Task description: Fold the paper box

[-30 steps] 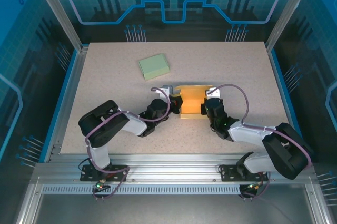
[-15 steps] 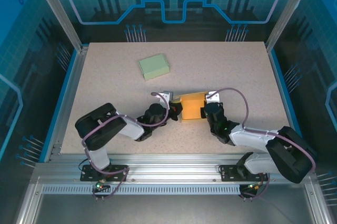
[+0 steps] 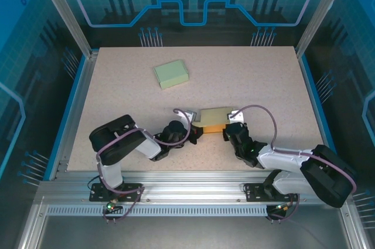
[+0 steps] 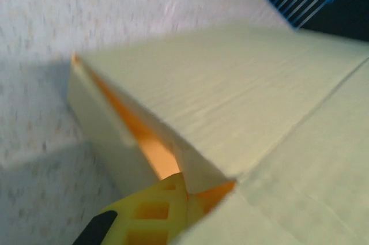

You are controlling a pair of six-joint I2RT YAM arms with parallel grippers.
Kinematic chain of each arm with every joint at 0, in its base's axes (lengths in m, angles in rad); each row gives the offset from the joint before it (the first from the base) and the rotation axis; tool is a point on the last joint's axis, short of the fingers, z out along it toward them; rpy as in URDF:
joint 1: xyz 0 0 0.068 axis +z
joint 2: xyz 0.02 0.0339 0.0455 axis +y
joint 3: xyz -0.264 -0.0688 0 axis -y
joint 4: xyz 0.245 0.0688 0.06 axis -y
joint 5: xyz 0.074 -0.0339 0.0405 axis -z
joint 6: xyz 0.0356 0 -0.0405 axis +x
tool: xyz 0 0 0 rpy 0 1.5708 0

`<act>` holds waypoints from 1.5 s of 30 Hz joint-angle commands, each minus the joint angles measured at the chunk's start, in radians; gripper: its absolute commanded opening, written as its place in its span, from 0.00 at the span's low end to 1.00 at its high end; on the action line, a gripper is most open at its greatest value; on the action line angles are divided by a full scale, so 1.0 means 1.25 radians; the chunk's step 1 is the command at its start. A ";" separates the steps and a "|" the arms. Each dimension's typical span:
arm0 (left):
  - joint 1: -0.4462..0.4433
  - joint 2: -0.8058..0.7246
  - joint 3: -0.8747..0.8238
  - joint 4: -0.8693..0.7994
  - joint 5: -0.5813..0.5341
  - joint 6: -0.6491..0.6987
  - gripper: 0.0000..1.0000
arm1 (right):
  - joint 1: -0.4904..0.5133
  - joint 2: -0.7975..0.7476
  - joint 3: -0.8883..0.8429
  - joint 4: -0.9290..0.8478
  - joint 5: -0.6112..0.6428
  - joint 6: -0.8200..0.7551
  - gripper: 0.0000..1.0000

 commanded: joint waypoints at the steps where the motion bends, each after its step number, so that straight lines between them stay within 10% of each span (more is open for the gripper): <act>1: -0.020 0.033 -0.020 -0.054 0.053 0.019 0.06 | 0.027 -0.019 -0.021 -0.011 -0.041 0.050 0.12; 5: -0.020 0.019 -0.042 -0.043 0.042 0.017 0.08 | 0.045 -0.047 -0.024 -0.047 -0.022 0.064 0.15; 13: -0.020 -0.074 -0.063 -0.108 0.035 0.051 0.58 | 0.048 -0.119 -0.020 -0.148 0.015 0.080 0.24; 24: -0.023 -0.212 -0.096 -0.221 -0.013 0.065 0.98 | 0.048 -0.112 0.009 -0.220 0.013 0.107 0.40; 41: -0.033 -0.756 0.014 -0.885 -0.199 0.156 0.99 | 0.055 -0.297 0.235 -0.717 -0.195 0.170 1.00; 45: -0.032 -0.739 0.138 -1.005 -0.249 0.196 0.99 | 0.055 -0.363 0.323 -0.838 -0.257 0.168 1.00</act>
